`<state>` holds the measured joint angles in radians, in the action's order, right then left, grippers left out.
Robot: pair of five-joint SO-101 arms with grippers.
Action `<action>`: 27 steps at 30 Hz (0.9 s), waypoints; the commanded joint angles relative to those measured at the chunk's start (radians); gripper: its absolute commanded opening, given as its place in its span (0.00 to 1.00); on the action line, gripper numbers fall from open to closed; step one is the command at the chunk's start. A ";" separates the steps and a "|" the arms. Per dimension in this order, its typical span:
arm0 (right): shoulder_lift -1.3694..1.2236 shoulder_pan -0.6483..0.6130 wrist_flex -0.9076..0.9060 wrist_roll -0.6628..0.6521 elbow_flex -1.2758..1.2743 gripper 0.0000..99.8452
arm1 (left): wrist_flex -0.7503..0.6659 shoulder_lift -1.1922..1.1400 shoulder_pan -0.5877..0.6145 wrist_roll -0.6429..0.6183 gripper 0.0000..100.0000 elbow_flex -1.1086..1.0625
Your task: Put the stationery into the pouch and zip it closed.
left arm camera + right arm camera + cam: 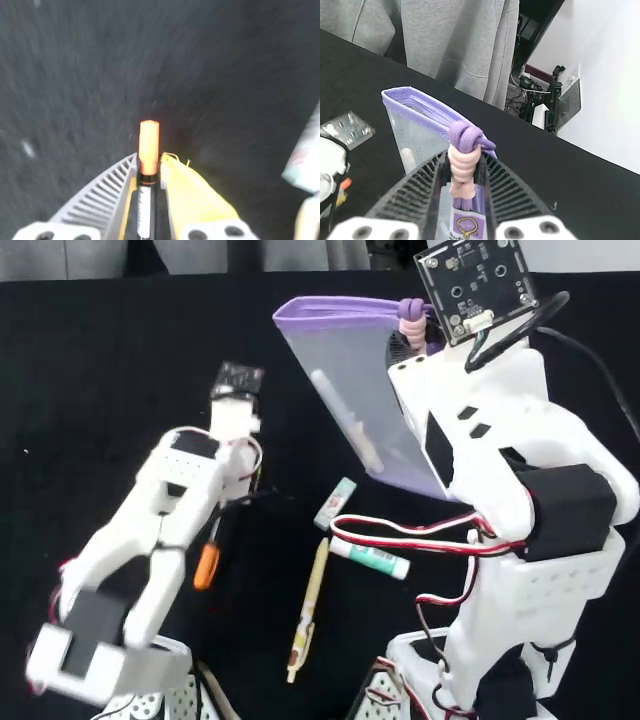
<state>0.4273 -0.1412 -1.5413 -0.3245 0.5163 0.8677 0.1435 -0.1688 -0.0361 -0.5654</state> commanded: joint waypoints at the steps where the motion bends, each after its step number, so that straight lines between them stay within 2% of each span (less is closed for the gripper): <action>1: 0.010 0.009 0.020 -0.005 0.041 0.01 | 0.008 0.299 0.044 0.002 0.03 0.104; 3: 0.010 0.008 0.020 -0.005 0.041 0.01 | 0.002 0.407 0.073 0.000 0.03 0.145; 5: 0.010 0.008 0.020 -0.005 0.038 0.01 | -0.063 0.502 0.097 0.000 0.03 0.165; 10: 0.010 0.006 0.008 -0.011 0.041 0.01 | -0.350 0.675 0.148 -0.012 0.03 0.166; 13: 0.010 0.005 0.008 -0.011 0.041 0.01 | -0.502 0.720 0.163 -0.161 0.03 0.168; 17: 0.010 0.005 0.008 -0.012 0.041 0.01 | -0.655 0.729 0.199 -0.552 0.03 0.168; 19: 0.010 0.005 0.008 -0.012 0.041 0.01 | -0.706 0.727 0.202 -0.678 0.03 0.176; 27: 0.010 -0.031 0.005 -0.021 0.035 0.01 | -0.959 0.655 0.127 -0.704 0.03 0.177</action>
<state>0.4273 -0.1412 -1.5413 -0.3245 0.5163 0.0222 0.8355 -0.0061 -0.7250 -0.4611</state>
